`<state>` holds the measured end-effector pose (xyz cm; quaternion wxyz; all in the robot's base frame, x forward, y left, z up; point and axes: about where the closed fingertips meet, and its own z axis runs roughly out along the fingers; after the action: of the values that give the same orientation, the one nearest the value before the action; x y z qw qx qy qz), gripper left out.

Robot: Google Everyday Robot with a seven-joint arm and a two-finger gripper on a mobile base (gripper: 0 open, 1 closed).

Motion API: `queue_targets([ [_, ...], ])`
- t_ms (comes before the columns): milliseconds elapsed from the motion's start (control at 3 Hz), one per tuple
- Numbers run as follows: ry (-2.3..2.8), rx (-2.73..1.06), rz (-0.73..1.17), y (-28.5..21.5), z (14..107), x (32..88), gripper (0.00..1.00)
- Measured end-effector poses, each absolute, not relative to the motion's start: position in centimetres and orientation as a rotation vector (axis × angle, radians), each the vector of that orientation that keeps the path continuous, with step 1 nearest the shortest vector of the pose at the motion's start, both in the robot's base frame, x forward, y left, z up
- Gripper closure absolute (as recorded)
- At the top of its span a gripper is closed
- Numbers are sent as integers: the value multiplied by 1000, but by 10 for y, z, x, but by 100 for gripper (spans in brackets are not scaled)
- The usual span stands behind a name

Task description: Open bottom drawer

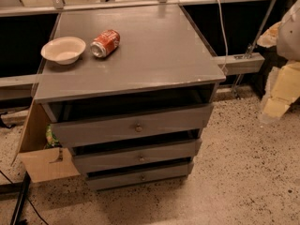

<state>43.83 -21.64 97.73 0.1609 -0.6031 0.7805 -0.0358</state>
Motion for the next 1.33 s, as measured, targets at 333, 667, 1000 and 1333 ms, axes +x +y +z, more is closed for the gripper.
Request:
queue_targets([
  [333, 2226, -1709, -105, -216, 975, 439, 0],
  [667, 2239, -1654, -80, -213, 949, 443, 0],
  [1000, 2251, -1588, -57, -206, 908, 445, 0],
  [1333, 2252, -1567, -85, -190, 854, 447, 0],
])
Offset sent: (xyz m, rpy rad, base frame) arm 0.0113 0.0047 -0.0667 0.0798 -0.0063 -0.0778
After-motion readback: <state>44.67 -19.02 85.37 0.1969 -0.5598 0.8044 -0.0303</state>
